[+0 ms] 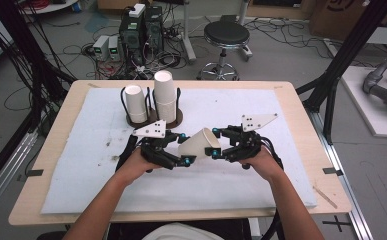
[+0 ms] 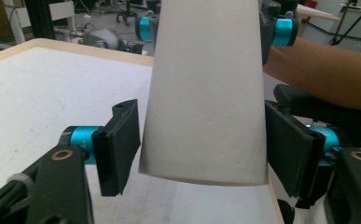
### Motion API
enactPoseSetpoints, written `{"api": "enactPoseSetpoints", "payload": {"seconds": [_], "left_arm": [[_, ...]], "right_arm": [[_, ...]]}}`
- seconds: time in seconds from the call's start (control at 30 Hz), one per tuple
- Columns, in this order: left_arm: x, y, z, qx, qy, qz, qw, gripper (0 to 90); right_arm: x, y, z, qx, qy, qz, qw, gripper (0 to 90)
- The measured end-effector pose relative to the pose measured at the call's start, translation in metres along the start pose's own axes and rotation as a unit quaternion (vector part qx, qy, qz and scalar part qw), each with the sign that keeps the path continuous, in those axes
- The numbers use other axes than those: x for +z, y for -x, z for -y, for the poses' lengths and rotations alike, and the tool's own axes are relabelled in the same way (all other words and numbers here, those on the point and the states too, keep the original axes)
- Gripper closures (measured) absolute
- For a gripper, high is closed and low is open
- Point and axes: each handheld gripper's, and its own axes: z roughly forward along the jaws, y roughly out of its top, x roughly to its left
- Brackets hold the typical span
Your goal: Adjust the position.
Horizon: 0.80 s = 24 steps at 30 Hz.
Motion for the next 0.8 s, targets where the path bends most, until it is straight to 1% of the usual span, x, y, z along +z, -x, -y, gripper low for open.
{"api": "enactPoseSetpoints", "payload": {"seconds": [0.07, 0.1, 0.17, 0.23, 0.3, 0.37, 0.43, 0.47, 0.5, 0.53, 0.63, 0.67, 0.7, 0.73, 0.8], "left_arm": [[0.0006, 0.0003, 0.0, 0.001, -0.003, 0.001, 1.0, 30.3], [0.0013, 0.0003, 0.0001, 0.002, -0.006, 0.002, 1.0, 30.3], [0.0031, 0.0004, 0.0007, 0.005, -0.011, 0.009, 0.9999, 30.5], [0.0047, 0.0015, 0.0014, 0.013, -0.014, 0.017, 0.9997, 35.8], [0.0054, 0.002, 0.0017, 0.013, -0.014, 0.022, 0.9996, 36.7], [0.0047, 0.0021, 0.001, 0.016, -0.007, 0.021, 0.9996, 36.7], [0.0028, 0.0013, 0.0003, 0.014, 0.004, 0.02, 0.9997, 36.5], [0.0015, 0.0008, -0.0001, 0.015, 0.01, 0.02, 0.9996, 36.5], [0.0003, 0.0005, -0.0003, 0.013, 0.018, 0.022, 0.9995, 36.5], [-0.0007, 0.0007, -0.0006, 0.01, 0.024, 0.022, 0.9994, 36.5], [-0.0013, 0.0012, -0.001, 0.011, 0.025, 0.025, 0.9993, 36.5], [-0.0006, 0.0015, -0.0008, 0.012, 0.021, 0.025, 0.9994, 36.4], [0.0003, 0.0018, -0.0002, 0.012, 0.02, 0.026, 0.9994, 36.6], [0.0009, 0.0021, 0.0002, 0.008, 0.02, 0.026, 0.9994, 36.5], [0.0019, 0.0017, 0.0008, 0.009, 0.012, 0.021, 0.9997, 36.6]], "right_arm": [[-0.0004, 0.0, 0.0, 0.003, -0.002, -0.001, 1.0, 39.1], [0.0, 0.0003, 0.0001, 0.001, -0.002, -0.002, 1.0, 39.2], [0.001, 0.0, -0.0002, 0.001, -0.006, -0.005, 1.0, 39.2], [0.0027, -0.0012, -0.001, -0.001, -0.01, -0.003, 0.9999, 39.1], [0.0032, -0.0022, -0.0021, -0.004, -0.007, -0.006, 1.0, 38.5], [0.0034, -0.0033, -0.0025, -0.004, -0.002, -0.003, 1.0, 33.5], [0.0045, -0.0045, -0.003, -0.004, 0.013, 0.009, 0.9999, 28.4], [0.0049, -0.0052, -0.0033, -0.005, 0.023, 0.017, 0.9996, 22.1], [0.0047, -0.0052, -0.0036, -0.003, 0.03, 0.021, 0.9993, 19.2], [0.0041, -0.0052, -0.0037, 0.004, 0.033, 0.019, 0.9993, 19.2], [0.0036, -0.0053, -0.0036, -0.001, 0.033, 0.018, 0.9993, 20.0], [0.004, -0.0057, -0.0037, -0.002, 0.032, 0.016, 0.9993, 24.6], [0.0039, -0.0059, -0.004, -0.008, 0.03, 0.009, 0.9995, 32.9], [0.004, -0.0064, -0.0041, -0.014, 0.032, 0.006, 0.9994, 32.5], [0.0033, -0.006, -0.0044, -0.013, 0.028, 0.006, 0.9995, 34.9]]}}
